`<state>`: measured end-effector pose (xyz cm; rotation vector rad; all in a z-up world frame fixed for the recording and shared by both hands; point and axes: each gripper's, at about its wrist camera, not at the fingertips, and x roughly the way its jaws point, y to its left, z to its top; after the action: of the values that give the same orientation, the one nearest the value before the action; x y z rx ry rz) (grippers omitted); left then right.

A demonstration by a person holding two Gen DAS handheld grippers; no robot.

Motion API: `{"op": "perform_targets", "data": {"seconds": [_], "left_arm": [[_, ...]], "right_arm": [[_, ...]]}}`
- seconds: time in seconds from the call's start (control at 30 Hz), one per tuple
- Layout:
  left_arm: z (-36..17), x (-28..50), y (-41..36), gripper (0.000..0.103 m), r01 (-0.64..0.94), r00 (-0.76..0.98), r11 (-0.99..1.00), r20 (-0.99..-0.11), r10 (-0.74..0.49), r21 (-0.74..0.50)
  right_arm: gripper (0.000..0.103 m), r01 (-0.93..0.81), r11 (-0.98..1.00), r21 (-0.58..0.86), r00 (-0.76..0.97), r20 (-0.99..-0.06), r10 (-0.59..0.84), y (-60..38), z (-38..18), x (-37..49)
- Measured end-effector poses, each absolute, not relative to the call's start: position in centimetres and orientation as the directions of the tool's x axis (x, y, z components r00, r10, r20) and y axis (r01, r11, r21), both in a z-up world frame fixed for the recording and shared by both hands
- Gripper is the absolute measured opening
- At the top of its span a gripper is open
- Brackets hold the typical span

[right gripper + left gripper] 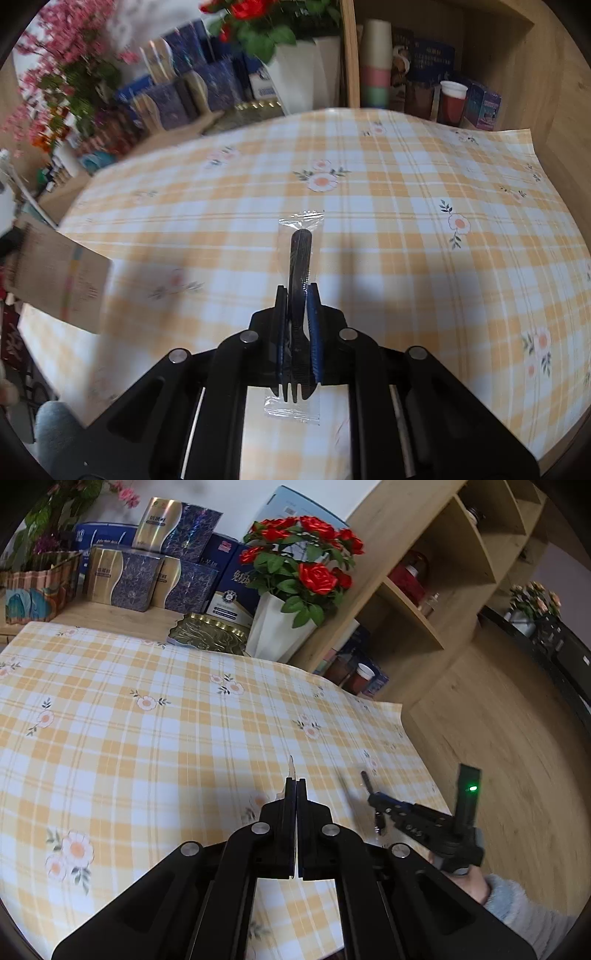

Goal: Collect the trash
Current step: 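Carry the packet and spoon over the bin with both grippers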

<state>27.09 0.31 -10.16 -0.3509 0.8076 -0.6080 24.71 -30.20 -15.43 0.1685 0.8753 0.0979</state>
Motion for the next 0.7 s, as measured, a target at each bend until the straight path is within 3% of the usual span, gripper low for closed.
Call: {"op": "perform_targets", "data": {"seconds": [0.37, 0.7], "left_arm": [[-8.8, 18.5, 1.5, 0.001, 0.393, 0.515, 0.762, -0.563, -0.647, -0.515], [-10.0, 10.7, 2.4, 0.001, 0.403, 0.469, 0.724, -0.554, -0.688, -0.560]], "right_arm": [[0.015, -0.097, 0.957, 0.272, 0.670, -0.693, 0.265, -27.6, -12.8, 12.1], [0.015, -0.165, 0.938, 0.304, 0.552, -0.760, 0.344, -24.0, -17.5, 2.8]]}}
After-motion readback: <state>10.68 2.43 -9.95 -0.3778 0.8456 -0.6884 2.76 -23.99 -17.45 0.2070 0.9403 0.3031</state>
